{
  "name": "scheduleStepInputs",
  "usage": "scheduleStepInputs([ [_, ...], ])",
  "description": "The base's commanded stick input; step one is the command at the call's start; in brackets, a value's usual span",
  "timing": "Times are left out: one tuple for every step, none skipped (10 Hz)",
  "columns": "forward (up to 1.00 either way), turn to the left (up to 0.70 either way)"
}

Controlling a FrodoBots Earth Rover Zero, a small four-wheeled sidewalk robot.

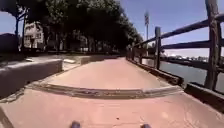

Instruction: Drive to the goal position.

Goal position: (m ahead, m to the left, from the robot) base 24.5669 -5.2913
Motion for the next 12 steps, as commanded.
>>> scheduleStepInputs([
  [0.0,0.0],
  [0.0,0.0],
  [0.0,0.0],
  [0.62,0.0],
  [1.0,0.0],
  [1.0,0.0],
  [1.0,0.0],
  [1.0,0.0],
  [1.0,0.0],
  [1.0,0.0],
  [1.0,0.0],
  [1.0,0.0],
])
